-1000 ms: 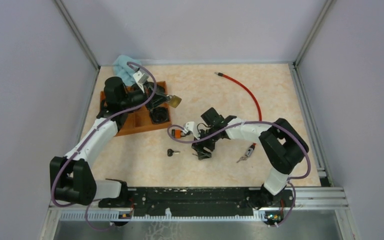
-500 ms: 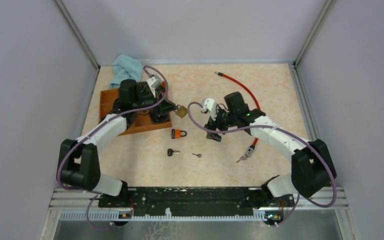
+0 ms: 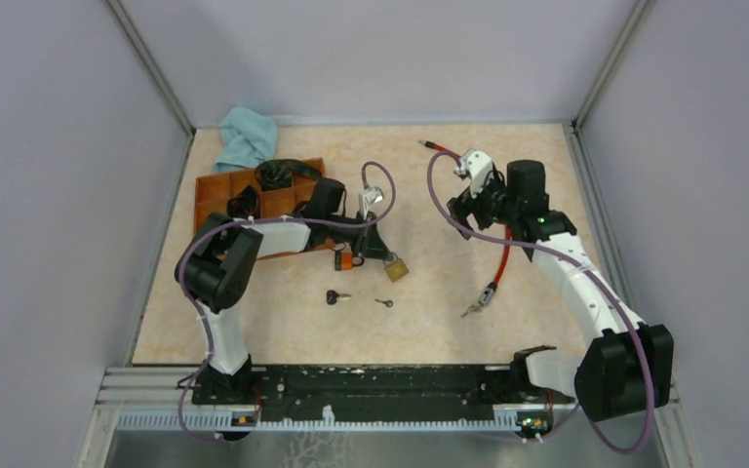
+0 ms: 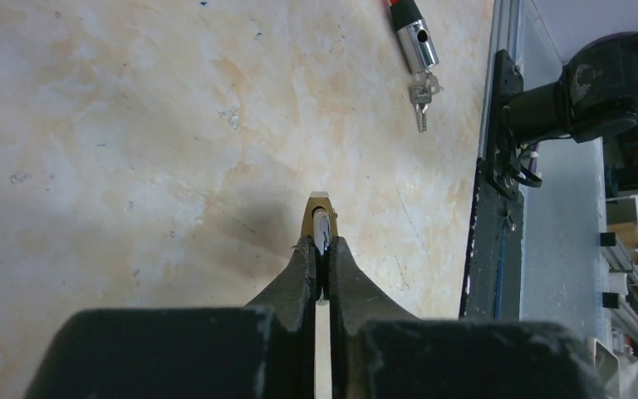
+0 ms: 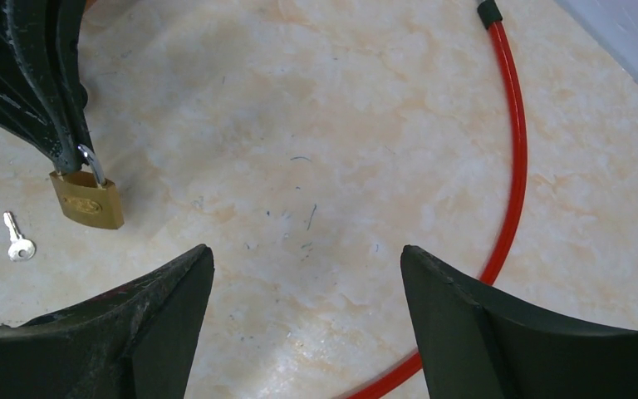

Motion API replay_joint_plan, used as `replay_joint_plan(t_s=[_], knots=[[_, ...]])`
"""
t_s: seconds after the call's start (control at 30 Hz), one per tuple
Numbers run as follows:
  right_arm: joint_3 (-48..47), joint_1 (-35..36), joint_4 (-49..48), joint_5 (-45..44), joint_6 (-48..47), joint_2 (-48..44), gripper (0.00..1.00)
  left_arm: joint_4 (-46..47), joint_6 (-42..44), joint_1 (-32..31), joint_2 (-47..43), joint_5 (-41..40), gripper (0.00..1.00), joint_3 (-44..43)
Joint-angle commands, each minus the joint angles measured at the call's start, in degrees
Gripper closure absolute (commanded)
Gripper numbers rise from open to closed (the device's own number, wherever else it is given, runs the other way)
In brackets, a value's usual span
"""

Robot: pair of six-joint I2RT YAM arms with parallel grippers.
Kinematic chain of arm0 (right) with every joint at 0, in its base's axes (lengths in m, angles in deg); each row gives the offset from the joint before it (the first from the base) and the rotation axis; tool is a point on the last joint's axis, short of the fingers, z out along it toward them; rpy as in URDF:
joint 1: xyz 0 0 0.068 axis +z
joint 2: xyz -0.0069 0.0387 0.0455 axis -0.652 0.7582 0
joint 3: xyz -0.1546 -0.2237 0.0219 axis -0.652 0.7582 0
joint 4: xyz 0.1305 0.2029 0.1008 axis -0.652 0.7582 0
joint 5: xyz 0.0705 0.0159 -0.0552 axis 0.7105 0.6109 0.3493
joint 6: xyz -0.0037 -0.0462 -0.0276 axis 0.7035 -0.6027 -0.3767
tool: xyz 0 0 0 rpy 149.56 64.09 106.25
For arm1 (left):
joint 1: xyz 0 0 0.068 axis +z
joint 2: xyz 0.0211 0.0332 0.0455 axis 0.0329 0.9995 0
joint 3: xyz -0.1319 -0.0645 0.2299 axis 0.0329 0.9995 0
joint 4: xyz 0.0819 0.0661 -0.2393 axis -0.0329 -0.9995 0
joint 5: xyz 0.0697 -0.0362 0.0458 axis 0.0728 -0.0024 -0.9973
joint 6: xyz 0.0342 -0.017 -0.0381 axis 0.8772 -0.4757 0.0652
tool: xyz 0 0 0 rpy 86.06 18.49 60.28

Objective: Lock with the key
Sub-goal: Place the lock at the center of the board.

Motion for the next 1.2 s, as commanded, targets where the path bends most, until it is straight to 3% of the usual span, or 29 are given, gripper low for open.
replay_joint_plan(t_s=[0.0, 0.4, 0.73, 0.97, 1.17], knots=[[0.4, -0.7, -2.6, -2.4, 0.9, -1.3, 0.17, 2.9, -4.1, 0.1, 3.5, 2.0, 0.96, -4.9], [1.6, -0.7, -4.6, -6.2, 1.6, 2.2, 0.17, -5.1, 2.6, 0.7, 7.6, -2.0, 0.72, -8.6], [1.6, -0.7, -4.8, -9.7, 1.3, 4.2, 0.17, -12.0, 9.8, 1.2, 7.1, -8.0, 0.67, -8.9], [-0.2, -0.7, -4.5, -15.2, 2.6, 8.3, 0.17, -11.4, 12.8, 1.2, 4.9, -13.3, 0.59, -7.8], [-3.2, -1.5, -2.4, -20.2, 3.1, 12.5, 0.17, -11.0, 17.6, 1.4, 0.2, -18.0, 0.45, -8.0]])
